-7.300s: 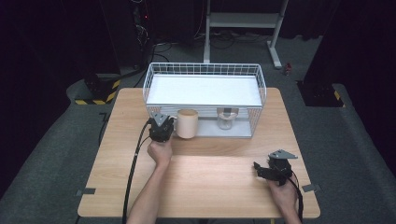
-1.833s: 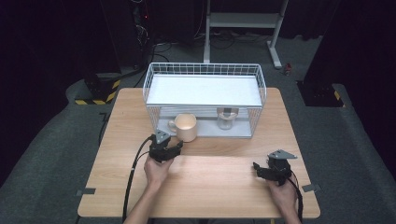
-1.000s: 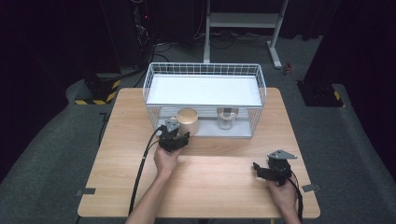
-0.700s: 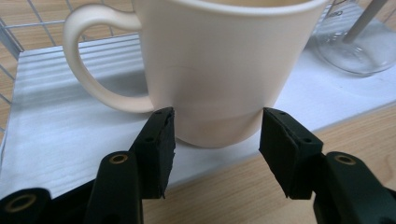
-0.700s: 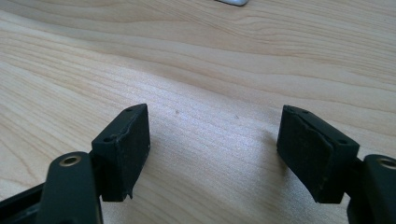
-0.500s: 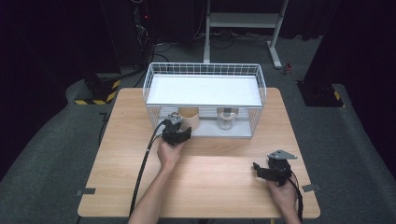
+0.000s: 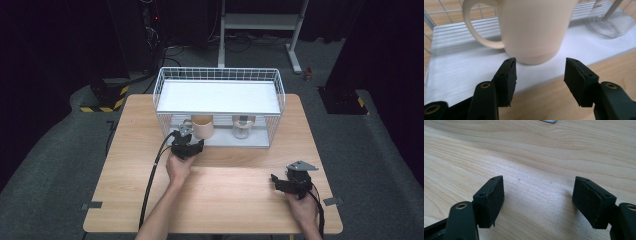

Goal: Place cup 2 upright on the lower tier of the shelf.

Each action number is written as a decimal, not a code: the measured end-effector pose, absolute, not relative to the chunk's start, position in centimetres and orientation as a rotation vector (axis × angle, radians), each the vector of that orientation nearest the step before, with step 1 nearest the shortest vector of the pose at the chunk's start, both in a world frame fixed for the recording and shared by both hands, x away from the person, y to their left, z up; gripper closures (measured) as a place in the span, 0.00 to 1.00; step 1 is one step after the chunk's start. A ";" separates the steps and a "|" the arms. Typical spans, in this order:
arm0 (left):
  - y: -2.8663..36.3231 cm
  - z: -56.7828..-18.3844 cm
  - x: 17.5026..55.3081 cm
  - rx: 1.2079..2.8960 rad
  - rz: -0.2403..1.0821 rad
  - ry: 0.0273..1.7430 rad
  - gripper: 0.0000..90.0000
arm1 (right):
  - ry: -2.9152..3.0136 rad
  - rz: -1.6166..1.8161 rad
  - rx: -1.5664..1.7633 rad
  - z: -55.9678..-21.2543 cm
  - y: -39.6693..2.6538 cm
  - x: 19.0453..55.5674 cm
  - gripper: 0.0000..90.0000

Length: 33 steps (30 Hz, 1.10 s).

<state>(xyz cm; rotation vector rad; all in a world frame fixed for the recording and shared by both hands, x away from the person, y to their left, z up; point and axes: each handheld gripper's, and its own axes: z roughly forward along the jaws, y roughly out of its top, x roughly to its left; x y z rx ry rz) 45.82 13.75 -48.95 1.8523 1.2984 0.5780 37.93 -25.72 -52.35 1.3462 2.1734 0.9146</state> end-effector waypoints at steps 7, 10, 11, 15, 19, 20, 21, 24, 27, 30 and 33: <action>14.7 -48.4 43.9 1.853 0.565 1.255 0.48 | 2.173 0.915 1.347 -52.3 -25.7 37.9 0.28; 15.3 -48.5 43.0 1.847 0.559 1.257 0.48 | 2.173 0.914 1.347 -52.3 -25.7 37.9 0.28; 15.6 -48.6 42.7 1.839 0.557 1.261 0.47 | 2.173 0.915 1.345 -52.4 -25.7 37.9 0.28; 16.6 -48.8 41.6 1.824 0.541 1.274 0.47 | 2.174 0.915 1.345 -52.4 -25.7 37.9 0.28; 17.7 -48.6 40.0 1.803 0.544 1.275 0.46 | 2.174 0.914 1.343 -52.4 -25.7 38.0 0.28; 18.0 -48.5 39.6 1.803 0.546 1.274 0.46 | 2.174 0.915 1.345 -52.4 -25.7 37.9 0.28; 18.3 -48.5 39.2 1.795 0.548 1.273 0.46 | 2.174 0.914 1.345 -52.4 -25.7 37.9 0.28; 18.9 -48.5 38.3 1.807 0.546 1.271 0.45 | 2.174 0.914 1.342 -52.4 -25.7 38.0 0.28; 19.5 -48.6 37.4 1.798 0.542 1.259 0.45 | 2.174 0.914 1.345 -52.4 -25.7 37.9 0.28; 20.0 -48.9 36.8 1.786 0.532 1.262 0.45 | 2.174 0.914 1.342 -52.4 -25.7 38.0 0.28; 20.4 -49.2 36.2 1.782 0.541 1.271 0.45 | 2.175 0.914 1.342 -52.4 -25.7 38.0 0.28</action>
